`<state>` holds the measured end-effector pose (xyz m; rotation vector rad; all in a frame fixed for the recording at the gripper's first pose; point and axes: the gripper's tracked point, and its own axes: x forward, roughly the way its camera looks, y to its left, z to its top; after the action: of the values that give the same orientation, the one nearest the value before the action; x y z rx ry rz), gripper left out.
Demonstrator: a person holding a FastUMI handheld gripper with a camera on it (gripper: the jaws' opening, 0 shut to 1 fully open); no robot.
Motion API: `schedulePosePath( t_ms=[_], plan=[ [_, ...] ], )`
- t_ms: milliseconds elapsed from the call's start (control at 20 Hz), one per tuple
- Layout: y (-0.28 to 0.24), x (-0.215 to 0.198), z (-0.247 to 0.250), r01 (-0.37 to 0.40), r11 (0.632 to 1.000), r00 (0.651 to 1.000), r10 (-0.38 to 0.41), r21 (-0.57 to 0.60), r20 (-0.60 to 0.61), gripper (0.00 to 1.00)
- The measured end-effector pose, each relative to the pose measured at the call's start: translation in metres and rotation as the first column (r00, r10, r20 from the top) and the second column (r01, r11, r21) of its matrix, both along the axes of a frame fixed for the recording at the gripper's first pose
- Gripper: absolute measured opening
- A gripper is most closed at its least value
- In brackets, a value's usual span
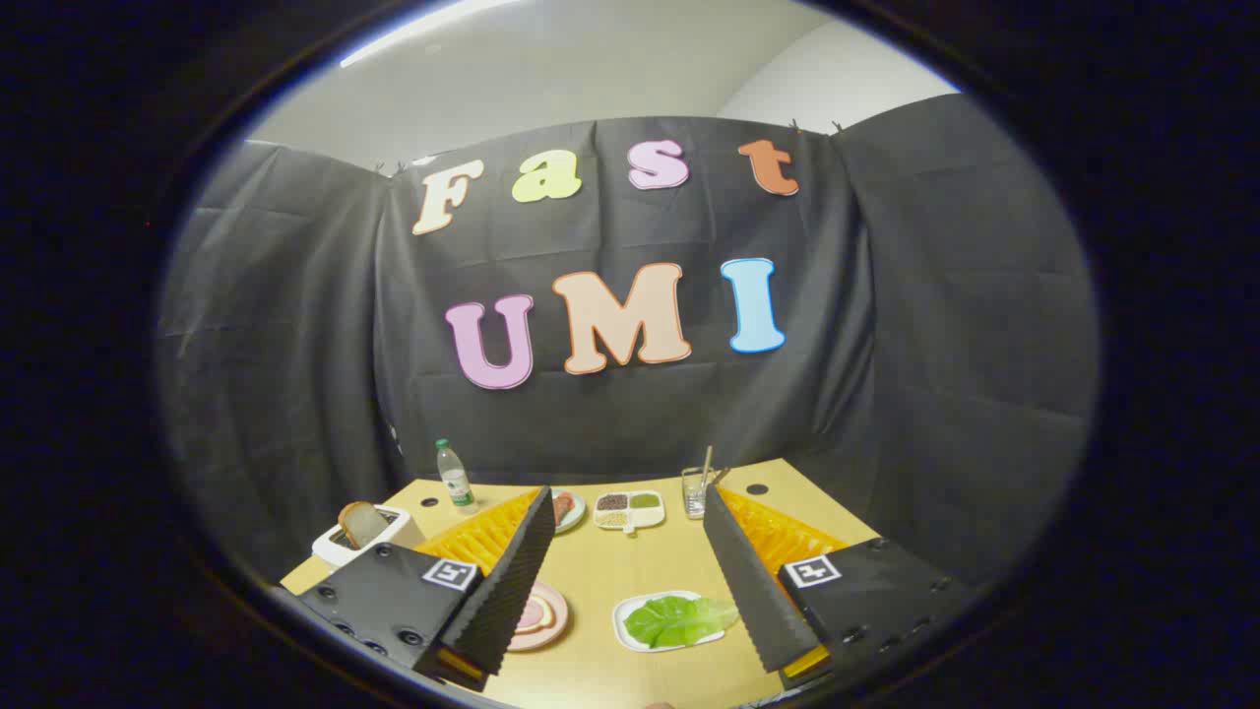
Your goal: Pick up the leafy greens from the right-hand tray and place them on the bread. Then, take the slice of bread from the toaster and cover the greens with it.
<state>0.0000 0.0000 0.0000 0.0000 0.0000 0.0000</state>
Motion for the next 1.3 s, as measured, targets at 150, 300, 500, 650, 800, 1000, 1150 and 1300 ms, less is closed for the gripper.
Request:
schedulePosePath(
  t_ms=[150,300,500,650,800,1000,1150,1300],
  plan=[
    [0.000,-0.002,0.002,0.025,1.000,1.000,-0.025,0.019,0.015,0.97],
    [-0.007,-0.009,0.005,0.062,0.998,0.998,-0.063,0.016,0.028,0.97],
    [-0.018,-0.023,0.005,0.119,0.993,0.992,-0.119,0.019,0.037,0.97],
    [-0.024,-0.032,0.003,0.154,0.988,0.987,-0.155,0.016,0.037,0.97],
    [-0.029,-0.038,0.000,0.179,0.984,0.983,-0.178,-0.010,0.035,0.97],
    [-0.028,-0.036,-0.009,0.174,0.985,0.985,-0.174,-0.015,0.006,0.97],
    [-0.033,-0.033,-0.017,0.152,0.988,0.988,-0.153,-0.034,-0.034,0.97],
    [-0.040,-0.028,-0.023,0.123,0.991,0.989,-0.127,-0.056,-0.077,0.97]
  ],
)
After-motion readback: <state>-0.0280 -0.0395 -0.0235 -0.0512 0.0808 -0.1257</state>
